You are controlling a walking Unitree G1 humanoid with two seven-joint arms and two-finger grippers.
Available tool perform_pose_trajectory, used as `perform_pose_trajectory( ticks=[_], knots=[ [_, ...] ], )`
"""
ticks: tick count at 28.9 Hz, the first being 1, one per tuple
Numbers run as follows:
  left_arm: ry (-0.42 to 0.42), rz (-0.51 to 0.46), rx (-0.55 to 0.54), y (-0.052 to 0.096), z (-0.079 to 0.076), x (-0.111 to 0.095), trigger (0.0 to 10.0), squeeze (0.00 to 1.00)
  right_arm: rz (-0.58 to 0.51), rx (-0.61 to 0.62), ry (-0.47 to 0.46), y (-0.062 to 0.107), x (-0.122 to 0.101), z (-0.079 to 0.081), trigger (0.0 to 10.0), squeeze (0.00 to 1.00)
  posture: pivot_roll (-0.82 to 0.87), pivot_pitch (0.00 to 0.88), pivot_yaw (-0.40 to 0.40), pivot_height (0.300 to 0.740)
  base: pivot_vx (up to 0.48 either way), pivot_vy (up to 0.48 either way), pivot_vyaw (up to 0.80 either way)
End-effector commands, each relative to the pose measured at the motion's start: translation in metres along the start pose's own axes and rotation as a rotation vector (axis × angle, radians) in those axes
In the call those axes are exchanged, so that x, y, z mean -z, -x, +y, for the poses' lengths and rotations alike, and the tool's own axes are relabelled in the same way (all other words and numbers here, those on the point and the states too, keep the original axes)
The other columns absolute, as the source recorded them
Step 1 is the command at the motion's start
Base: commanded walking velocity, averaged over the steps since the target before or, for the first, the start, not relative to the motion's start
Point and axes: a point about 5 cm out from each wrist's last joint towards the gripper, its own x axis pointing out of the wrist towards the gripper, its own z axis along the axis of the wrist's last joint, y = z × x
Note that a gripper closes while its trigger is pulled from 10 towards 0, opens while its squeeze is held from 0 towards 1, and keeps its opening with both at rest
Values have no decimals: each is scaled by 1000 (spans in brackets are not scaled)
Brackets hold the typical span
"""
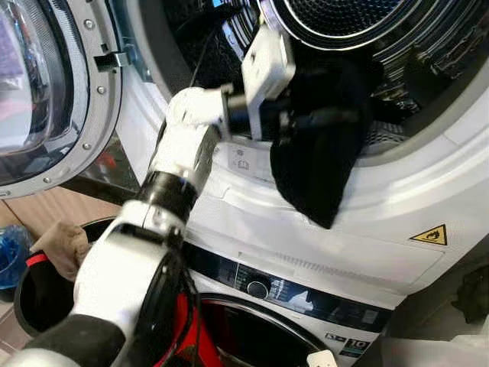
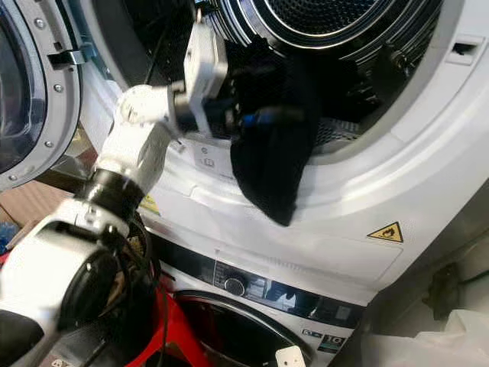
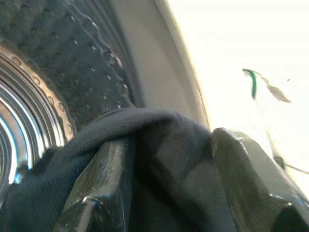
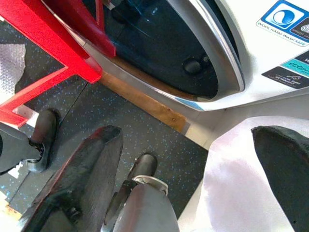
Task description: Clothes washing
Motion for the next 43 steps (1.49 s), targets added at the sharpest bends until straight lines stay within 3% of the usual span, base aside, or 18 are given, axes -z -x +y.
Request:
perform_pose_trajectory(
  ticks=[1,7,10,13,19,22,26,32,40,43],
  knots=[
    [-39,-5,-14,6,-1,-13,10000,0,4,-3,-10,1,2,3,10000,0,22,32,38,740,0,0,0],
    [-77,7,-114,24,-3,-23,10000,0,8,-9,2,1,3,4,10000,0,33,24,38,740,0,0,0],
    [-58,17,-135,32,-10,-26,10000,0,6,-8,2,1,3,4,10000,0,30,19,42,740,0,0,0],
    [4,101,-96,42,-37,-19,10000,0,-4,-6,-3,1,1,5,10000,0,36,9,44,740,0,0,0],
    [20,180,-119,54,-59,-12,10000,0,-4,-11,0,1,2,7,10000,0,45,23,45,740,0,0,0],
    [9,202,-134,55,-68,-8,10000,0,-3,-11,2,1,3,7,10000,0,49,30,44,740,0,0,0],
    [60,241,-154,58,-87,-3,10000,0,-4,-6,-3,1,4,6,10000,0,49,42,45,740,0,0,0],
    [141,348,-63,58,-131,16,10000,0,-5,-5,8,1,5,5,10000,0,51,52,40,740,0,0,0],
    [169,397,-60,58,-144,27,10000,0,-9,-6,16,1,4,5,10000,0,47,50,40,740,0,0,0],
    [131,473,-97,67,-142,46,10000,0,-13,-6,22,1,3,5,10000,0,41,45,40,740,0,0,0]
  ],
)
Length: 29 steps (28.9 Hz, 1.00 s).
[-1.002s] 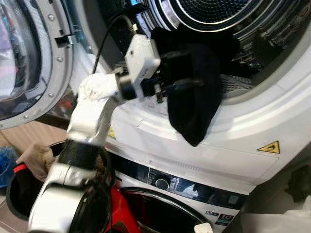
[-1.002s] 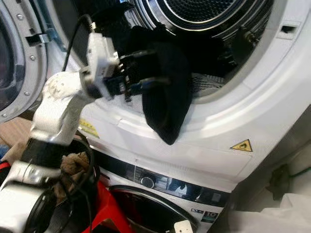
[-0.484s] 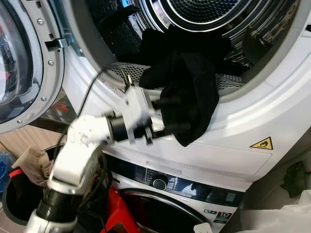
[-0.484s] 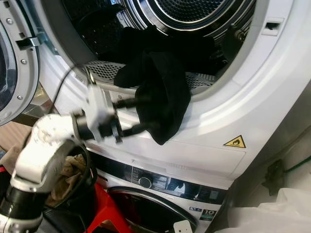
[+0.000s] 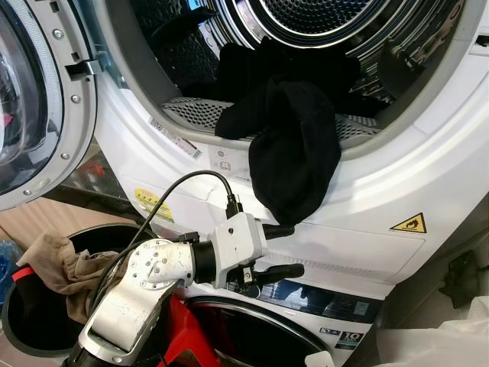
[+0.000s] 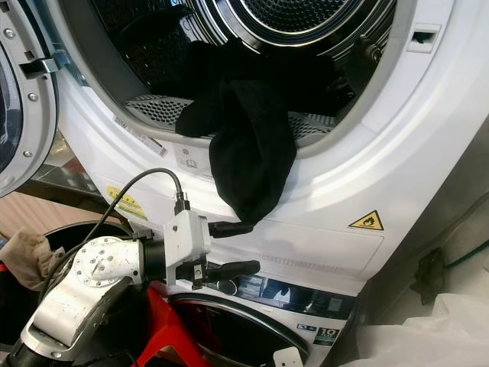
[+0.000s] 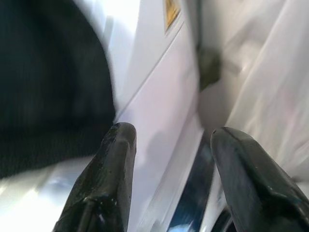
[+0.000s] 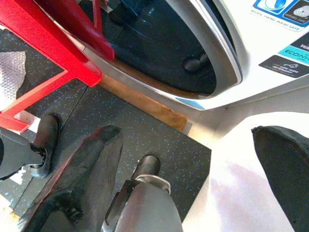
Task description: Clothes washing
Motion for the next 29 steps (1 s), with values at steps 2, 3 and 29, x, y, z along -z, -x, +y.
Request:
perform_pose_trajectory(
  ticks=[2,3,29],
  knots=[
    [-40,44,-76,-2,10,16,10000,0,-2,-3,3,0,0,3,10000,0,40,37,40,740,0,0,0],
    [-47,35,-89,-4,13,16,10000,0,-3,-3,4,0,0,3,10000,0,36,36,40,740,0,0,0],
    [9,-120,97,-12,4,-10,10000,0,3,-3,26,1,6,1,10000,0,22,55,33,740,0,0,0]
  ],
)
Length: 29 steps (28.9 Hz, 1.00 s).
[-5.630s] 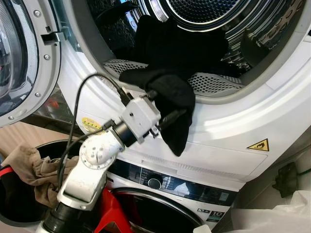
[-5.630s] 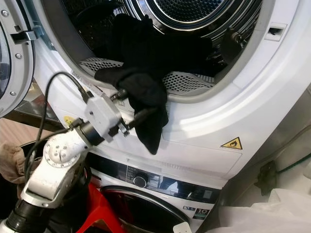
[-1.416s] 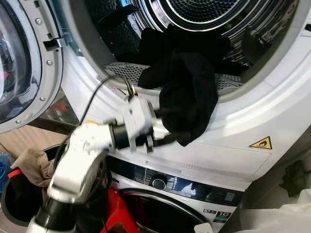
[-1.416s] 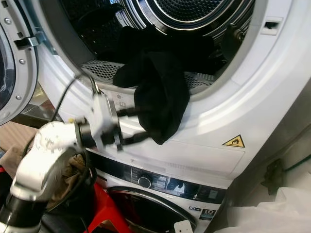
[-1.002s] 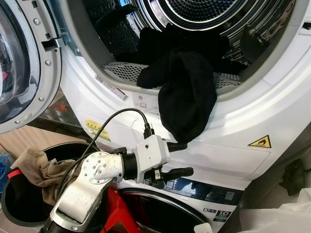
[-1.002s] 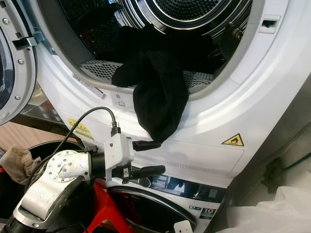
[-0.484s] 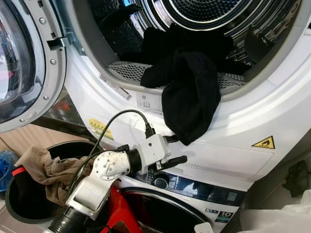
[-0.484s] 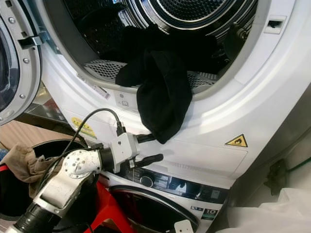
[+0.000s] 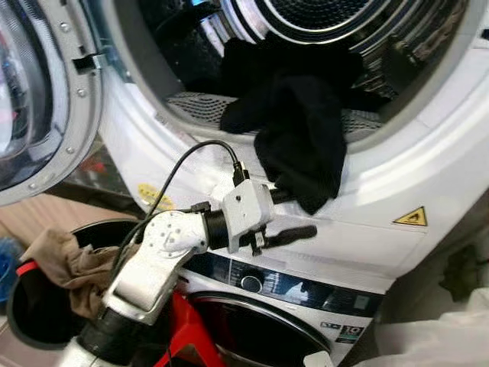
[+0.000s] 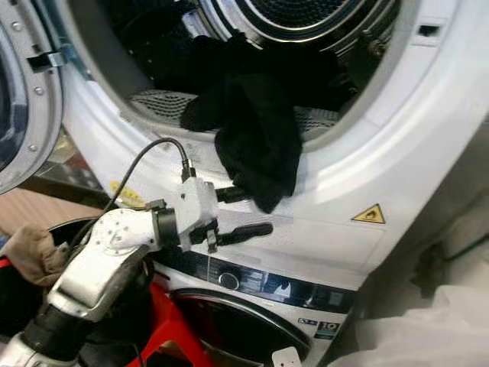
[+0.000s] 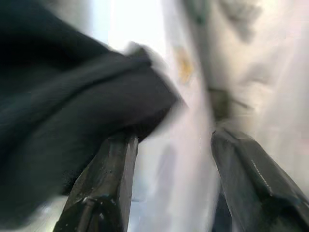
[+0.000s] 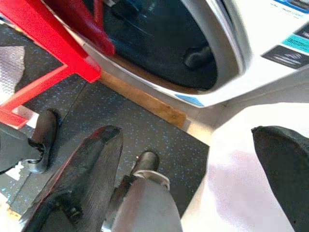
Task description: Clothes washing
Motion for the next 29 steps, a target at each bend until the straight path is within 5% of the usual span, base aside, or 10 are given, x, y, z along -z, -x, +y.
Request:
perform_pose_trajectory(
  ticks=[1,7,12,15,22,29],
  knots=[
    [45,29,65,4,-18,7,10000,0,13,-10,1,1,5,3,10000,0,23,55,33,740,0,0,0],
    [-30,33,70,1,-32,-3,10000,0,12,-13,4,1,5,4,10000,0,26,57,31,740,0,0,0],
    [-156,-26,-83,-4,-6,-18,10000,0,7,-19,13,1,4,5,10000,0,27,51,28,740,0,0,0],
    [-219,24,-100,-3,1,-17,10000,0,5,-21,16,1,3,5,10000,0,21,50,30,740,0,0,0],
    [-250,102,-220,10,13,-3,10000,0,7,-17,18,1,4,5,10000,0,26,42,32,740,0,0,0],
    [-195,48,-274,10,21,-3,10000,0,8,-22,26,1,4,5,10000,0,27,38,28,740,0,0,0]
  ],
)
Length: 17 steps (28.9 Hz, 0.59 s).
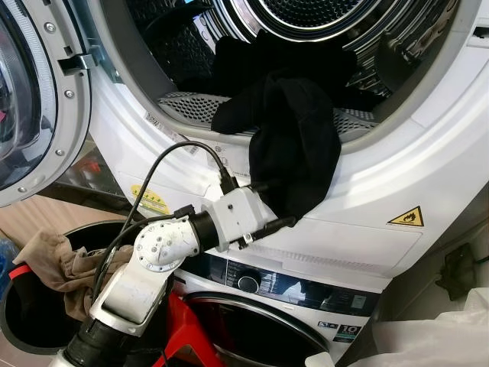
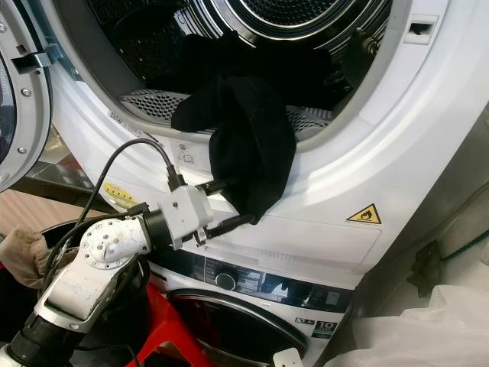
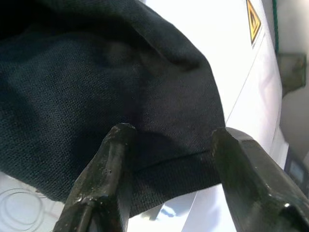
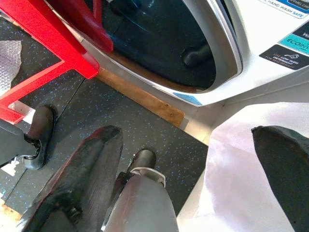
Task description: Clothes washing
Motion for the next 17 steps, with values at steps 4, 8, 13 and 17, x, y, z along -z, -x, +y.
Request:
perform_pose_trajectory(
  ticks=[4,8,13,17],
  knots=[
    [41,-83,5,-9,7,-6,10000,0,2,-16,9,0,0,4,10000,0,21,37,26,740,0,0,0],
    [42,-116,7,-15,10,-7,10000,0,-2,-13,15,0,-1,3,10000,0,15,41,27,740,0,0,0],
    [1,-131,-6,-20,20,-9,10000,0,2,-10,17,0,1,3,10000,0,13,45,26,740,0,0,0],
    [-125,-162,-93,-21,46,-23,10000,0,8,-10,19,1,3,3,10000,0,14,48,24,740,0,0,0]
  ],
)
